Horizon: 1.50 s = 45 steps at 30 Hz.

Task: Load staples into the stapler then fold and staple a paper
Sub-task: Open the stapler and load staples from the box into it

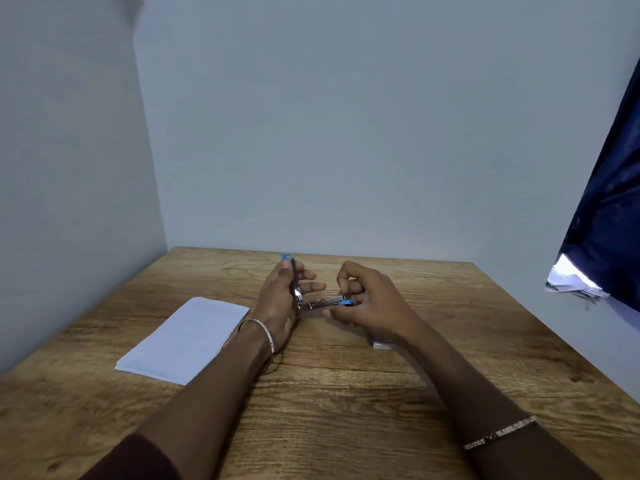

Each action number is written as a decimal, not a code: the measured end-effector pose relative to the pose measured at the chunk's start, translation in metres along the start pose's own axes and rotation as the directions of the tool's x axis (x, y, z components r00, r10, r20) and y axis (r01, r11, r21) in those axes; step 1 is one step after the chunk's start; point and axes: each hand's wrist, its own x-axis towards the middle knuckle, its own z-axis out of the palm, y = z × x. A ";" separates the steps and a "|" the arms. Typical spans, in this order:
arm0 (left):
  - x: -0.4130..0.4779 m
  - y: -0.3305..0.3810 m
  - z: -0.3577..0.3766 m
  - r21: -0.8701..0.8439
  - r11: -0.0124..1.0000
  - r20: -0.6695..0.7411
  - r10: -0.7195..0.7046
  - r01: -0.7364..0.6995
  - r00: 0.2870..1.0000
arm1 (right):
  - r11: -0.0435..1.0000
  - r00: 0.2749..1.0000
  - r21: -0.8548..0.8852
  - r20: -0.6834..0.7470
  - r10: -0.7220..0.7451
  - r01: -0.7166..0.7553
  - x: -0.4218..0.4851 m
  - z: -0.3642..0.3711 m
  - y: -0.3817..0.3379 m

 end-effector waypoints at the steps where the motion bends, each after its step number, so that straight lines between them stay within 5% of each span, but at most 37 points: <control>1: 0.002 0.001 -0.002 -0.062 0.998 -0.016 -0.008 0.007 1.000 | 0.992 0.998 0.107 0.009 0.058 -0.059 -0.001 0.000 -0.001; 6: 0.009 0.007 -0.010 -0.334 0.942 -0.029 -0.030 0.018 0.999 | 0.897 0.980 0.397 0.029 0.197 -0.192 0.002 0.001 -0.001; 14: 0.004 0.008 -0.017 -0.436 0.839 0.268 -0.223 0.325 0.937 | 0.770 0.911 0.604 -0.170 0.377 -0.205 0.009 -0.017 0.011; 20: -0.009 0.021 -0.016 -0.293 0.783 0.577 -0.313 0.548 0.755 | 0.752 0.901 0.634 -0.202 0.384 -0.179 0.010 -0.033 0.013; 26: -0.018 0.025 -0.012 -0.045 0.847 0.653 -0.377 0.530 0.657 | 0.782 0.931 0.586 -0.123 0.345 -0.212 0.011 -0.031 0.009; 32: -0.022 0.012 0.004 0.136 0.894 0.496 -0.434 0.426 0.752 | 0.844 0.976 0.500 0.011 0.220 -0.195 0.006 -0.009 -0.001; 37: -0.024 0.003 0.013 0.200 0.931 0.337 -0.358 0.305 0.871 | 0.890 0.976 0.443 -0.118 0.182 -0.112 0.005 0.007 -0.005; 41: -0.025 0.000 0.017 0.191 0.952 0.292 -0.288 0.239 0.912 | 0.992 0.951 0.126 -0.308 0.035 0.004 0.003 0.017 -0.006; 45: -0.027 0.001 0.018 0.178 0.965 0.242 -0.235 0.195 0.941 | 0.991 0.945 -0.110 -0.311 -0.107 0.075 0.001 0.023 -0.005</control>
